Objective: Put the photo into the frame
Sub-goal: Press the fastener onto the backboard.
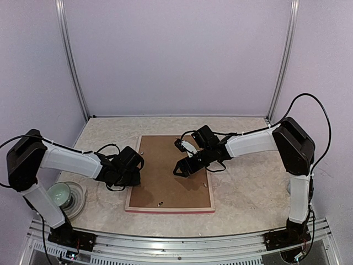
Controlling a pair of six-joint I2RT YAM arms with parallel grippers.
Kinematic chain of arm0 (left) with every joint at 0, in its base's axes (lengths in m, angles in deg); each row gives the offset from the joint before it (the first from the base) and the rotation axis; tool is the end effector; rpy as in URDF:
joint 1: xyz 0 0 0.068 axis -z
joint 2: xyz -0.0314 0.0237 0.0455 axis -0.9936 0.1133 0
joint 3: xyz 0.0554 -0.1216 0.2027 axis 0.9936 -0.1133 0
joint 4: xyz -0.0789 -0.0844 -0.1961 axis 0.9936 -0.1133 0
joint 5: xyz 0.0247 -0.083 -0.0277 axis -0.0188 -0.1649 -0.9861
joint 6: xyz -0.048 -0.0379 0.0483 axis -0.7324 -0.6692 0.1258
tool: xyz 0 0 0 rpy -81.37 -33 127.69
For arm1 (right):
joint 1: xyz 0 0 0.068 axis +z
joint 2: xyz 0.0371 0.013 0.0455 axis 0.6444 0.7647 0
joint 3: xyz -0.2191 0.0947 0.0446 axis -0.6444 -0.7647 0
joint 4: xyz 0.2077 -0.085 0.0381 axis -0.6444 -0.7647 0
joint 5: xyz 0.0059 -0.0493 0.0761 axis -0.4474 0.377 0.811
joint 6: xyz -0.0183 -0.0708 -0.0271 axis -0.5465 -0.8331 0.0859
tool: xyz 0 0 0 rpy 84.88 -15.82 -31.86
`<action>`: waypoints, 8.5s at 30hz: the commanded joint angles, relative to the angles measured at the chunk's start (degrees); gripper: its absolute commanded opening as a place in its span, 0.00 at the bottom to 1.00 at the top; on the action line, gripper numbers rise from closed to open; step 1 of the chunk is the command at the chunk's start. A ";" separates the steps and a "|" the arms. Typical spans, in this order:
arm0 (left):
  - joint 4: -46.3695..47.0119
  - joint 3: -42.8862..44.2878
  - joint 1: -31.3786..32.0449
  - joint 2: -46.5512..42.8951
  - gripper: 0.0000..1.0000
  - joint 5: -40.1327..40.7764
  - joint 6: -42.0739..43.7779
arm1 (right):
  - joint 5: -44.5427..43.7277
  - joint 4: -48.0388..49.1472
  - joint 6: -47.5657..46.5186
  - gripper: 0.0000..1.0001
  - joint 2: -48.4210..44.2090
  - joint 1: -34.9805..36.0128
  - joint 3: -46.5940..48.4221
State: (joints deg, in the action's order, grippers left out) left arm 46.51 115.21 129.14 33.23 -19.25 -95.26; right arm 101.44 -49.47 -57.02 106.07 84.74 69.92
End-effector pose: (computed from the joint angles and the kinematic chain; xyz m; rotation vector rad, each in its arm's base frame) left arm 0.2147 -0.1849 0.1076 -0.1051 2.5254 -0.1261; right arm 0.2753 0.3036 0.1212 -0.8485 2.4228 0.8467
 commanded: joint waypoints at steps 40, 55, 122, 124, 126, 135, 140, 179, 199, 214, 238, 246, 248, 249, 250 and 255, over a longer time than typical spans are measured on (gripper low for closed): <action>1.98 -4.81 -0.36 -3.15 0.18 -8.49 -0.49 | 0.83 -4.75 0.62 0.78 2.76 0.44 0.80; -2.14 -3.93 -0.57 -9.54 0.34 -1.84 -0.88 | -2.82 -8.91 -0.97 0.91 -5.92 0.47 2.28; 2.60 -1.46 0.67 -4.94 0.42 -3.93 3.25 | -31.37 -23.97 2.25 0.96 -13.63 0.18 -10.44; 2.65 -1.55 0.67 -4.86 0.42 -4.02 3.25 | -31.57 -24.28 2.29 0.96 -13.14 0.44 -9.98; 2.70 -1.56 0.67 -4.83 0.42 -4.03 3.26 | -31.47 -24.45 2.45 0.96 -12.99 0.66 -9.69; 3.48 -2.03 0.67 -4.71 0.42 -4.64 2.92 | -31.20 -23.76 2.90 0.96 -13.14 1.09 -9.12; 3.58 -2.68 0.67 -4.90 0.42 -4.49 2.95 | -30.67 -24.90 3.70 0.96 -14.14 1.17 -9.58; 5.23 -4.23 0.76 -4.41 0.42 -5.48 2.14 | -29.31 -26.23 4.40 0.97 -16.49 2.22 -12.56; 5.92 -4.63 0.76 -3.76 0.42 -6.05 1.84 | -27.72 -23.01 3.52 0.97 -12.59 2.69 -11.34; 6.14 -5.31 0.76 -4.24 0.42 -6.14 1.58 | -31.66 -24.00 3.59 0.98 -9.34 3.12 -8.44; 6.09 -5.69 0.76 -5.34 0.42 -6.31 1.65 | -20.00 -18.30 6.43 0.78 -12.79 -3.75 -12.91; 5.87 -5.60 0.76 -5.55 0.42 -6.23 1.76 | -17.87 -17.33 6.89 0.70 -12.76 -5.23 -13.48; 5.73 -5.52 0.76 -5.67 0.42 -6.14 1.82 | -17.86 -17.49 6.94 0.69 -12.58 -5.37 -13.35; 5.64 -5.51 0.76 -5.65 0.42 -6.07 1.85 | -17.86 -17.57 6.91 0.68 -12.54 -5.36 -13.42; 5.49 -5.51 0.76 -5.68 0.42 -6.01 1.84 | -17.86 -17.63 6.92 0.68 -12.53 -5.38 -13.42; 5.26 -5.42 0.76 -5.95 0.42 -5.79 1.88 | -17.70 -17.53 7.32 0.64 -13.31 -5.35 -14.56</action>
State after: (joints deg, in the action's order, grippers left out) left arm 52.81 110.57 129.47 27.83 -23.95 -93.49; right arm 84.63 -65.36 -49.85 93.59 80.00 57.68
